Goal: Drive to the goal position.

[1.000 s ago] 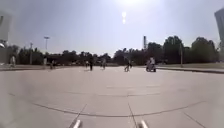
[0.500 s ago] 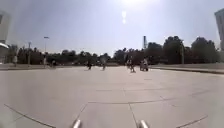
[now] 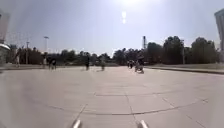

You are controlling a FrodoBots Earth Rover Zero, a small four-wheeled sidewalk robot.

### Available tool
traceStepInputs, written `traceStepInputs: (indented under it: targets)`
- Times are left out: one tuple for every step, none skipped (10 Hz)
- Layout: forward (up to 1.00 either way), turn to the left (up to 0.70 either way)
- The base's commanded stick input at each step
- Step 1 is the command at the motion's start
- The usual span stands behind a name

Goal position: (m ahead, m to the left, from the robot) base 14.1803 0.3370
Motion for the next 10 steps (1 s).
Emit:
traceStepInputs:
  targets:
    - [0.70, 0.00]
    - [0.70, 0.00]
    - [0.70, 0.00]
    - [0.70, 0.00]
    - [0.70, 0.00]
    - [0.70, 0.00]
    - [0.70, 0.00]
    - [0.70, 0.00]
    - [0.70, 0.00]
    - [0.70, 0.00]
